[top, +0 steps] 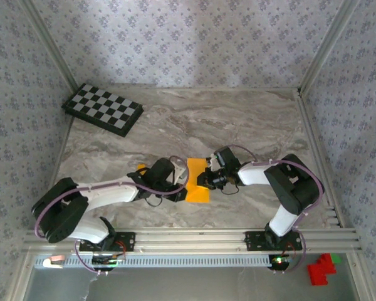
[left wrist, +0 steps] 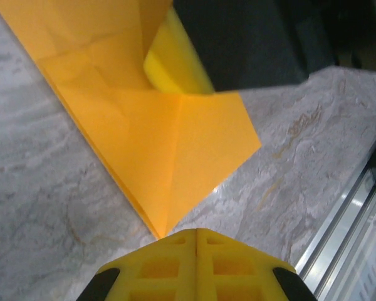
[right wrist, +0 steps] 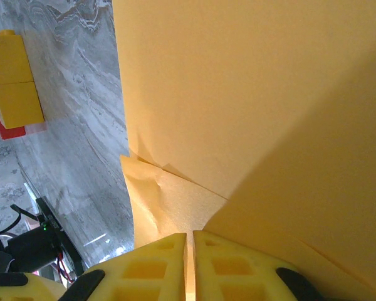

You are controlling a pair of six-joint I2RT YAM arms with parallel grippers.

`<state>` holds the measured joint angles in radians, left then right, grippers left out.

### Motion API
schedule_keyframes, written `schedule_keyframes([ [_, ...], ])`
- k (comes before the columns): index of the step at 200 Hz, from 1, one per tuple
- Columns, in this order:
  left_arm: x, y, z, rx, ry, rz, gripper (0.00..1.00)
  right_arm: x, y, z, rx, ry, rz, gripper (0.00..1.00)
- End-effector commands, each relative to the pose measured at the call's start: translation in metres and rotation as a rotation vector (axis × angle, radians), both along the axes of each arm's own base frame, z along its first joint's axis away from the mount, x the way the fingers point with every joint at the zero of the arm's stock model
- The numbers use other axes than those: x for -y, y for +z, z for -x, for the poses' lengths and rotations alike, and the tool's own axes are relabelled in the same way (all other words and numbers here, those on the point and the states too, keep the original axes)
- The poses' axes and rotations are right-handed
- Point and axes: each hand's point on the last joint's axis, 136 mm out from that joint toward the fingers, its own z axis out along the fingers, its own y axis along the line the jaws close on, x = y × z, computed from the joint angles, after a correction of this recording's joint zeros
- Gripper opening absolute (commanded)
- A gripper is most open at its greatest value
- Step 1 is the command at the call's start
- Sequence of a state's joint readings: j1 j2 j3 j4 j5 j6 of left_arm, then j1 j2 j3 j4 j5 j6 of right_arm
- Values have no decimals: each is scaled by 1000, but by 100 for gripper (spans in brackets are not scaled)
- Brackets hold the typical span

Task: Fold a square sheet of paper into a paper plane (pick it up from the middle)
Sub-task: Fold the triangle a second time at the center of the table.

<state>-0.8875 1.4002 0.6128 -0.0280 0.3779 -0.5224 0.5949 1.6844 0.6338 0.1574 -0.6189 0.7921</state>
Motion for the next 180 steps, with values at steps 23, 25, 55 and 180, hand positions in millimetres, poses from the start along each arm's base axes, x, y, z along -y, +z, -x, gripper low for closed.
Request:
schedule_keyframes([
  [23,24,0,-11,-21,-26,38,2,50,-66,33,-146,-45,277,13],
  [25,25,-1,-11,-24,-28,38,2,50,-66,33,-147,-46,277,13],
  [55,27,-12,-11,-40,-38,16,2,49,-66,33,-144,-41,278,13],
  [180,-1,-52,2,-105,-15,-75,0,46,-64,29,-137,-37,271,13],
])
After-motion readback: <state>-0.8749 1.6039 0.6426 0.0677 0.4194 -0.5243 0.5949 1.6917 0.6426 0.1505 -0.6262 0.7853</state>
